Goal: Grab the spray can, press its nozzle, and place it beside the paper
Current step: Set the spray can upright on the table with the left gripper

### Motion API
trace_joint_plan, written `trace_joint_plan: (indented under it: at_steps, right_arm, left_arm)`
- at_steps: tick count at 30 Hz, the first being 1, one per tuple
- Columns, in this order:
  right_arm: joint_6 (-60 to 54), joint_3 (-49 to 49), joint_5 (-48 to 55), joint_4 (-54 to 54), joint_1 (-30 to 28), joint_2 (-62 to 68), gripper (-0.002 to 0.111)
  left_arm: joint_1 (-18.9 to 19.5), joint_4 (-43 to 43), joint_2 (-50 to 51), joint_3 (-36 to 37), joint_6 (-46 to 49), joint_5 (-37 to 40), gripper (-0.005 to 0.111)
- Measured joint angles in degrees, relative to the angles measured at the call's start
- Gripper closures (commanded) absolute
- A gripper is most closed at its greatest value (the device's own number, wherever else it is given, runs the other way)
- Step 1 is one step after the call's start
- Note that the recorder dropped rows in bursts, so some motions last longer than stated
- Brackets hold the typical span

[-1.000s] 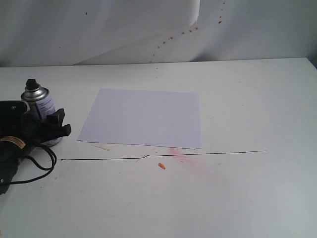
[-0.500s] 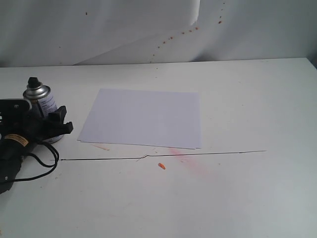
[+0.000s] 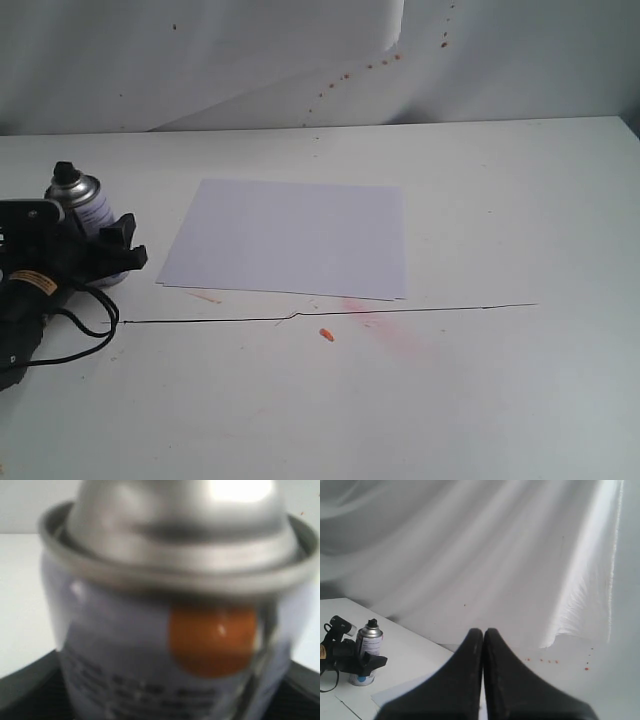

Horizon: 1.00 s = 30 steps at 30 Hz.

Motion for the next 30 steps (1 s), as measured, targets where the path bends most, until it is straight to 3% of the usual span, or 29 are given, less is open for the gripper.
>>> trace_joint_plan:
  at_steps: [13, 21, 30]
  right_arm:
    - [0.0, 0.0, 0.0, 0.0, 0.0, 0.0, 0.108]
    - [0.0, 0.0, 0.0, 0.0, 0.0, 0.0, 0.108]
    - [0.0, 0.0, 0.0, 0.0, 0.0, 0.0, 0.108]
  left_arm:
    - [0.0, -1.3, 0.0, 0.0, -1.9, 0.0, 0.01]
    - [0.0, -1.3, -0.3, 0.2, -2.2, 0.0, 0.009]
    - [0.0, -1.8, -7.4, 4.4, 0.3, -0.4, 0.009]
